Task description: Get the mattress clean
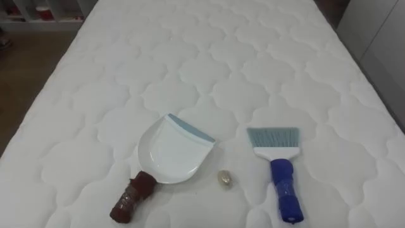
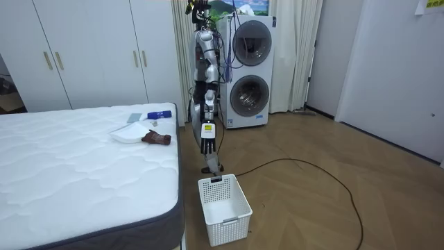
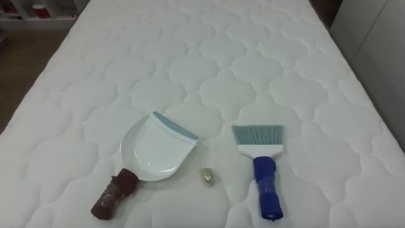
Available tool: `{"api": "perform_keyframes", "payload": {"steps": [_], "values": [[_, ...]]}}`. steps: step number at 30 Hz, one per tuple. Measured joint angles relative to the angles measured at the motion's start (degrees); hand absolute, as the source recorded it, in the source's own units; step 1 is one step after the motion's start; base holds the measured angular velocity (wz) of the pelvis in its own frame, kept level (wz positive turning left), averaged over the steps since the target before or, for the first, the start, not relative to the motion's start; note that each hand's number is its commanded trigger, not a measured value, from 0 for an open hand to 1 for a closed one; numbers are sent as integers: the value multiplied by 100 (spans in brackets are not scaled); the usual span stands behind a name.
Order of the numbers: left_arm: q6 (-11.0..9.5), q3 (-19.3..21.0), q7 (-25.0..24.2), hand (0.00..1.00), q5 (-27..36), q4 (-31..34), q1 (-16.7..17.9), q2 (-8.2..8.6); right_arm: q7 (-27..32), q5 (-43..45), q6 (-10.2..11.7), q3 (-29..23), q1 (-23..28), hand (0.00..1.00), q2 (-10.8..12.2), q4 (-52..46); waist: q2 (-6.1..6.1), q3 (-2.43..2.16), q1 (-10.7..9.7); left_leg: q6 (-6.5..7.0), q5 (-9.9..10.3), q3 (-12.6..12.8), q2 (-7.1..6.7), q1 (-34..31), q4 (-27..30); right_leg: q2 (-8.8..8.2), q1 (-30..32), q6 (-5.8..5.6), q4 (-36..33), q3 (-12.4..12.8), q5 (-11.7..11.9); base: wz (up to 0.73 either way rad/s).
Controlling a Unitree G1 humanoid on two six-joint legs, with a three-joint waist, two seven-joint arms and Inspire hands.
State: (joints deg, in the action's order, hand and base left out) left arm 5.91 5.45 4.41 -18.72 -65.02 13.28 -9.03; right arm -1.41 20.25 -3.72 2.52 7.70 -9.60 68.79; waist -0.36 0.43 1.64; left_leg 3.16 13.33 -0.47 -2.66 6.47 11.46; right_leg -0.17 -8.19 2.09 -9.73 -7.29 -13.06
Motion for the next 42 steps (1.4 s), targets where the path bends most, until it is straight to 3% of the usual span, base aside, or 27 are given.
{"api": "perform_keyframes", "payload": {"steps": [11,17,21,28,32,38,42], "values": [[-2,-2,27,0,-1,-1,-8,0,344,2,79,0,-68,0,3,156,-69,-21,3,0,-1,15,1,26,-5,2,-6,1,-2,16,1,0],[-83,46,279,0,-35,2,-48,0,520,-17,197,-126,-123,0,3,221,-150,7,23,0,-1,37,6,7,-4,12,24,2,6,79,0,-2],[-272,117,661,0,-193,225,-33,3,696,-75,340,-158,-130,0,4,180,-154,-17,21,0,-1,36,5,-40,2,8,67,2,-5,65,1,0],[-682,405,1790,0,-334,1077,-11,7,822,-236,586,-166,-86,0,-6,85,-143,-38,-6,0,-1,-19,1,-88,-12,23,92,5,-6,-31,5,4],[-1052,380,2194,0,-319,1582,-43,13,821,-336,762,-166,-102,0,-4,72,-113,-49,-5,0,-1,-35,0,-76,-9,22,69,7,-10,-66,9,4],[-1390,191,2348,0,16,1889,-148,40,645,-483,915,-161,-98,0,0,-49,-77,-41,-14,0,-1,-64,2,-92,-6,5,65,9,-5,-72,14,0],[-1470,105,2360,0,56,2176,-210,70,551,-675,960,-163,-79,0,14,-197,-76,-43,-15,0,-1,-68,3,-189,-3,17,159,9,-5,-66,14,0]]}}
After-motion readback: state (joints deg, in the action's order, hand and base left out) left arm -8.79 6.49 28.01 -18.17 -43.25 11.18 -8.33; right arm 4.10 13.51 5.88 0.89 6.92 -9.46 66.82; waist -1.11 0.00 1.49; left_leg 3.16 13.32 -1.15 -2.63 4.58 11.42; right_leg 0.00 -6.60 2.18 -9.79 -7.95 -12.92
